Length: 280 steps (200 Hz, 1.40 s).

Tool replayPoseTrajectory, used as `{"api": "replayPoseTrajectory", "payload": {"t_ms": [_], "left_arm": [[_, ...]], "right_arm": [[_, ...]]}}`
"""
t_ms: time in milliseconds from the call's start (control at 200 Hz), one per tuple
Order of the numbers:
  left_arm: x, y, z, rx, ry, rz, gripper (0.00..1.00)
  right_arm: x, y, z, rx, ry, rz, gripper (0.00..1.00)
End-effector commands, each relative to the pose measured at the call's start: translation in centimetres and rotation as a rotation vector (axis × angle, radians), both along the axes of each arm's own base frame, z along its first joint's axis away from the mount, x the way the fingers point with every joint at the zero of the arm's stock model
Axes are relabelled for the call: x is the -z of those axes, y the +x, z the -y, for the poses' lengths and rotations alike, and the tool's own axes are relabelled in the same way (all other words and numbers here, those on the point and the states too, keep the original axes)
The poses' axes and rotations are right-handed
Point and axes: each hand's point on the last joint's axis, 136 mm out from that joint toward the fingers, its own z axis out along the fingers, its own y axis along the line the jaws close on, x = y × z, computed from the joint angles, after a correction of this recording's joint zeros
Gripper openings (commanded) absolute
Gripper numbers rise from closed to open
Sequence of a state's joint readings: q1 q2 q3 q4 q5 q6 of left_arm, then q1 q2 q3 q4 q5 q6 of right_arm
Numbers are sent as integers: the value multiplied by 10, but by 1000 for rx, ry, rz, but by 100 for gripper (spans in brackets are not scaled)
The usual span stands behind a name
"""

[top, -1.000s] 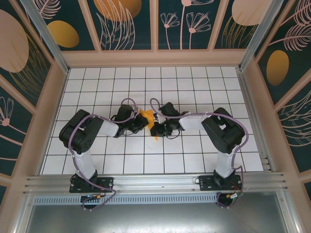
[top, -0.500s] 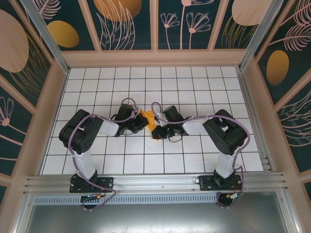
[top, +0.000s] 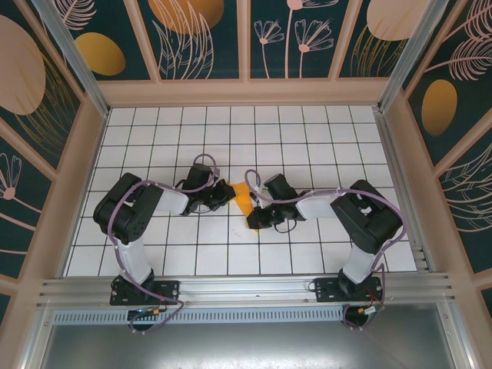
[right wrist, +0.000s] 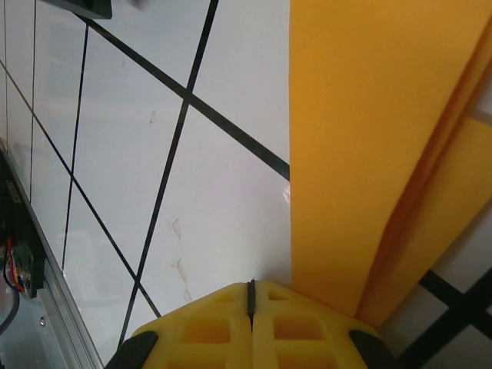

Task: Fold a paper plane with a square sheet of paper (pick it up from the middle)
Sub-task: Fold the wing for the fifth time at the center of the table.

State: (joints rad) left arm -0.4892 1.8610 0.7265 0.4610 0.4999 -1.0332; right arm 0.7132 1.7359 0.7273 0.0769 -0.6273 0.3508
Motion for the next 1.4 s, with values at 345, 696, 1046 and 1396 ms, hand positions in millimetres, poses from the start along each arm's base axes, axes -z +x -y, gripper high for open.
{"api": "replayPoseTrajectory", "payload": {"t_ms": [345, 696, 1046, 1396], "left_arm": [[-41, 27, -5, 133, 141, 235, 13], [-24, 31, -8, 148, 192, 244, 13], [-8, 40, -11, 159, 250, 258, 13], [7, 48, -17, 164, 304, 255, 12]], "right_arm": [[26, -3, 17, 20, -108, -76, 5], [29, -2, 19, 29, -111, -91, 6], [32, -6, 22, 24, -115, -101, 6], [33, -8, 24, 22, -122, -107, 5]]}}
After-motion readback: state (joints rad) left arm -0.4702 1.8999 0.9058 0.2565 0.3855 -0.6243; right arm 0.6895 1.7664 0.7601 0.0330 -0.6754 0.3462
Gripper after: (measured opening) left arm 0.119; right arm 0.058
